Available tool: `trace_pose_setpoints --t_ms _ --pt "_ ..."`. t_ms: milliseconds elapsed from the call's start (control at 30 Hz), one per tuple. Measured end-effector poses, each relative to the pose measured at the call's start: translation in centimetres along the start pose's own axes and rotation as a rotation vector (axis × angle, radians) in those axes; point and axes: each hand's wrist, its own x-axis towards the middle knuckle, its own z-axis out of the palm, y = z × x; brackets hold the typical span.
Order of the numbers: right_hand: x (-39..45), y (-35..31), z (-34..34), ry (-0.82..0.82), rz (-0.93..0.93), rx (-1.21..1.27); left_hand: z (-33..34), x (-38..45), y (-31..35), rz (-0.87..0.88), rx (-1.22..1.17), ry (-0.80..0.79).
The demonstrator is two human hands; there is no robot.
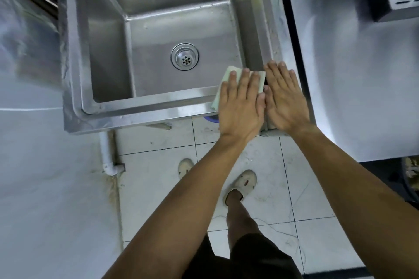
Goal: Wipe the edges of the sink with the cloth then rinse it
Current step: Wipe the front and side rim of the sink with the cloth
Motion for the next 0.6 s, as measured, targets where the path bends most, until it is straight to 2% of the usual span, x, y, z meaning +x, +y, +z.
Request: trace_pose_setpoints --t_ms 100,300,400,500,600 --pt "-0.1 0.0 0.0 0.023 0.016 0.002 -0.6 -3.6 -5.4 0.107 0.049 0.029" --pt "0.0 -1.2 0.0 0.062 0.040 -0.045 -4.4 -7.5 -19.8 -0.043 0.171 -0.001" --pt "0.0 -2.7 0.3 0.073 0.100 -0.066 -4.2 -5.8 -16.8 -0.157 0.103 0.054" --pt "0.1 -6.2 1.3 0.082 0.041 -0.014 -2.6 -3.6 -11.2 0.021 0.051 -0.001" --pt "0.4 -8.2 2.4 0.086 0.049 -0.050 -2.9 -4.1 -13.6 0.158 0.062 -0.005"
